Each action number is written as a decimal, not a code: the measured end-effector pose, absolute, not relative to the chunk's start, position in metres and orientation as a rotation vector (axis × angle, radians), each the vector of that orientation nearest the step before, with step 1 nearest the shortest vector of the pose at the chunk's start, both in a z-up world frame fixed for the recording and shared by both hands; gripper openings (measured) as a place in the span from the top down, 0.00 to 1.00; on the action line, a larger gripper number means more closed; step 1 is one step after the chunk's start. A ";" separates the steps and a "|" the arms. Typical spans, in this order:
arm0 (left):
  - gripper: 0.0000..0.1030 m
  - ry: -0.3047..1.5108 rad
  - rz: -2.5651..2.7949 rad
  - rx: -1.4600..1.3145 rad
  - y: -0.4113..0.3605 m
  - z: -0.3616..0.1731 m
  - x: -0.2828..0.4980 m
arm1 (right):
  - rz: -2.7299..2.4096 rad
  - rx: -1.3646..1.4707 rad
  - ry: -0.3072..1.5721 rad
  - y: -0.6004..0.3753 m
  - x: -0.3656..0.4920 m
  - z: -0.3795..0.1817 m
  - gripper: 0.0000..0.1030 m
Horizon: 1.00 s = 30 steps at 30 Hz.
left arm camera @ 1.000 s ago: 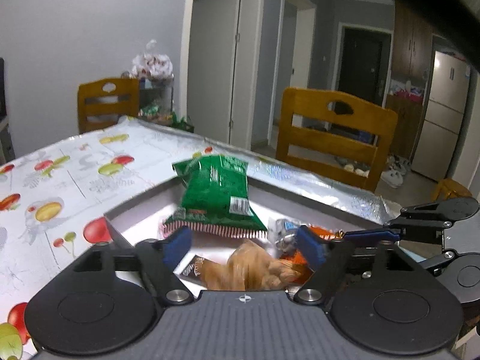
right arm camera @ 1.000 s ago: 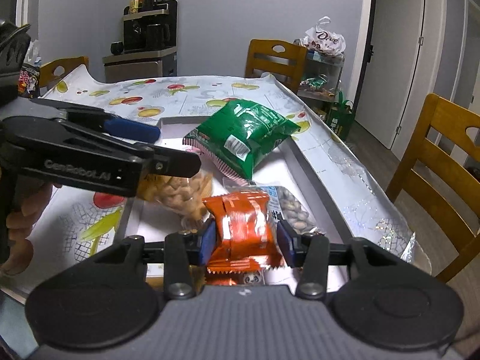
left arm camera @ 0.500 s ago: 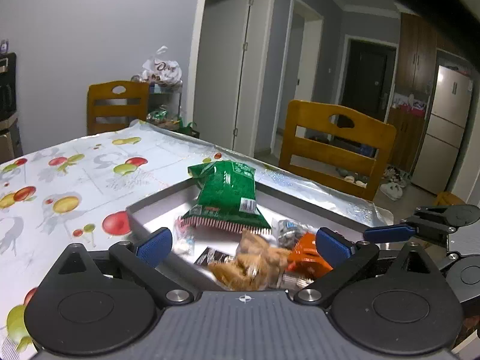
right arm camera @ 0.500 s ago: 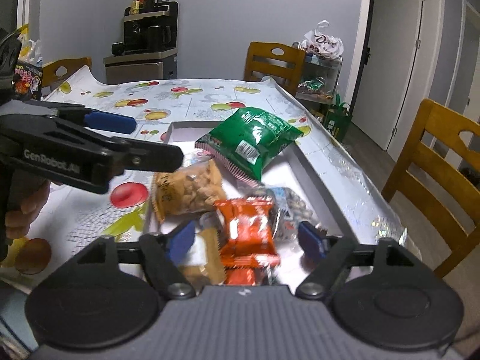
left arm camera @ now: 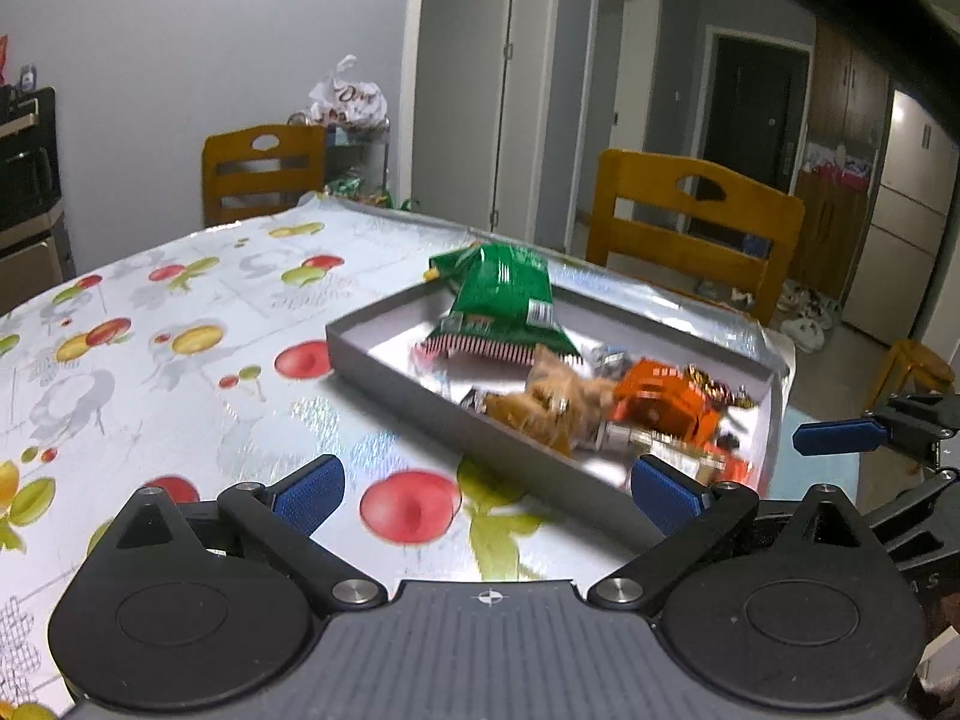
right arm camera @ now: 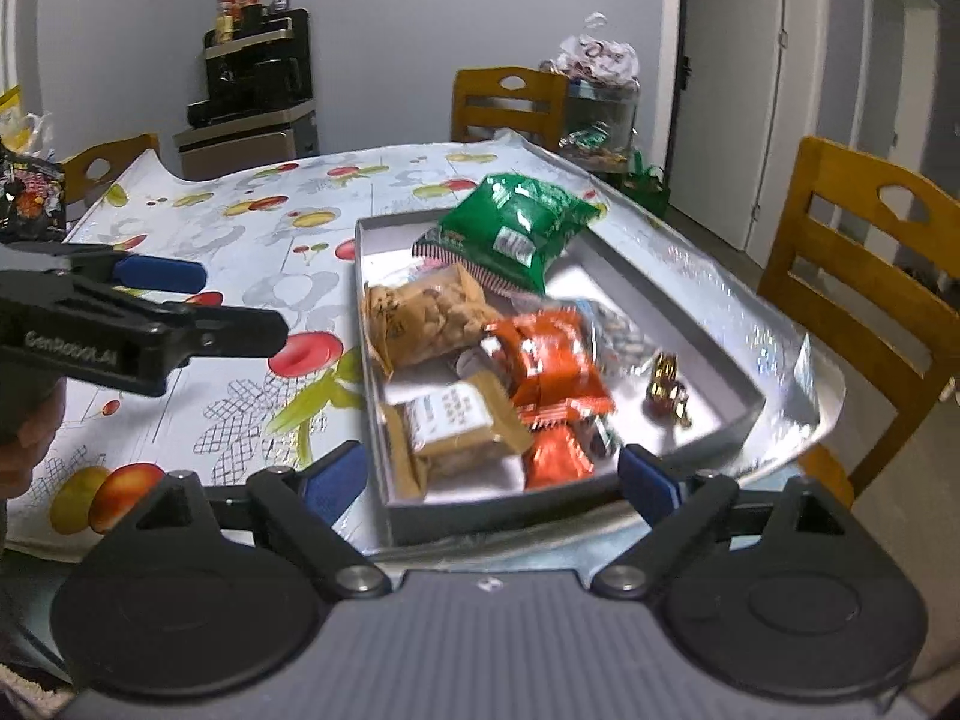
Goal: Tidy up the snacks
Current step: 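Withdraw both open tools away from the filled box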
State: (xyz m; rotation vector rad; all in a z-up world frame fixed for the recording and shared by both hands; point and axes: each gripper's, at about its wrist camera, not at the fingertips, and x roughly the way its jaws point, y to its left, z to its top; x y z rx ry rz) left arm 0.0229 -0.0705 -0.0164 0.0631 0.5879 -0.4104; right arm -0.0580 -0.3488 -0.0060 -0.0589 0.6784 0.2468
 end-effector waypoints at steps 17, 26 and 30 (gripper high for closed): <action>0.00 0.613 -0.421 0.056 -0.058 -0.027 0.012 | 0.229 -0.086 0.732 -0.330 -0.065 -0.017 0.11; 0.00 0.614 -0.421 0.057 -0.058 -0.027 0.012 | 0.227 -0.082 0.736 -0.330 -0.064 -0.018 0.11; 0.00 0.613 -0.423 0.058 -0.058 -0.027 0.012 | 0.227 -0.082 0.737 -0.330 -0.063 -0.019 0.11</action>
